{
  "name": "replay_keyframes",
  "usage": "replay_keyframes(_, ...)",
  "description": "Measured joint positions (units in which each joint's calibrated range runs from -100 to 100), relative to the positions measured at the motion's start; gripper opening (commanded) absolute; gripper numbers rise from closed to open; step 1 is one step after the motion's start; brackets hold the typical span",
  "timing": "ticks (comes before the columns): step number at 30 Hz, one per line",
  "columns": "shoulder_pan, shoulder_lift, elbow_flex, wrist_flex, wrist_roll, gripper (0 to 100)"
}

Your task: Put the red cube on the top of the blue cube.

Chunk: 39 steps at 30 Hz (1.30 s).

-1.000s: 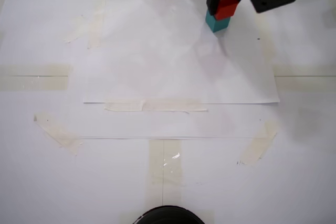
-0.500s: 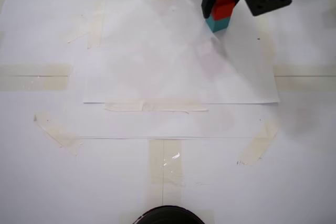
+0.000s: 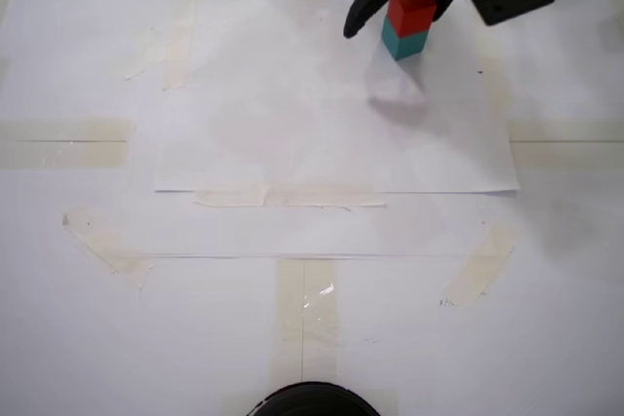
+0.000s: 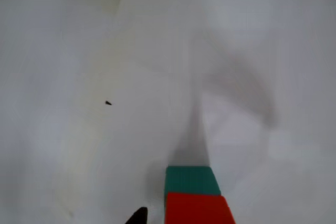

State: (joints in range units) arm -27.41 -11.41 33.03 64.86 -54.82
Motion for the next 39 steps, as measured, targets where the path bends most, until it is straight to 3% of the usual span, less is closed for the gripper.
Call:
replay_keyframes(25,-3.95,-6.33,-2.98,5.29,-2.78,43)
replay_keyframes(39,1.75,-29.41,-2.98,16.27,-2.54,33)
